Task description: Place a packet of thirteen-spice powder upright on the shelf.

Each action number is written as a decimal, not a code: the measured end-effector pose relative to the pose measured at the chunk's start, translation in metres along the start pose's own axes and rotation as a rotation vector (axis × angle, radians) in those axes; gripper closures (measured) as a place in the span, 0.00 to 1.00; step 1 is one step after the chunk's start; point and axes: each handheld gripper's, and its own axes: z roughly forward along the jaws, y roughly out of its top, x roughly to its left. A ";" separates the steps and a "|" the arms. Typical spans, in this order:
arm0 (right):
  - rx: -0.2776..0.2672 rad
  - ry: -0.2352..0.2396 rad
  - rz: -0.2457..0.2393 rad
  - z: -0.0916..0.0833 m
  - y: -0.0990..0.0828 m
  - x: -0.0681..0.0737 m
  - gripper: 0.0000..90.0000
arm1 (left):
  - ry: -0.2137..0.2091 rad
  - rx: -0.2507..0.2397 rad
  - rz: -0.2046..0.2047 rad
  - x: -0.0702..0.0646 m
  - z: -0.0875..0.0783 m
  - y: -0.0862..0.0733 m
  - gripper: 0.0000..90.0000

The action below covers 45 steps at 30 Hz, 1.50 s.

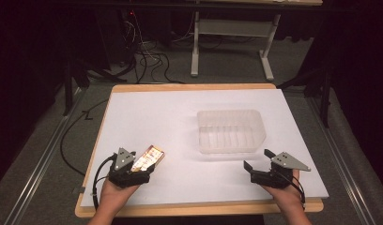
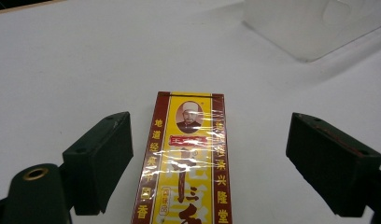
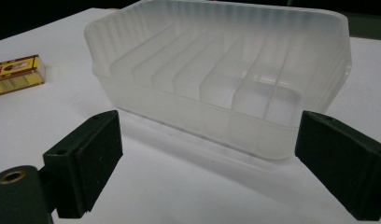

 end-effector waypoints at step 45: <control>0.017 0.010 0.021 0.005 -0.005 -0.007 0.17 | 0.031 0.186 0.058 0.005 0.047 -0.001 1.00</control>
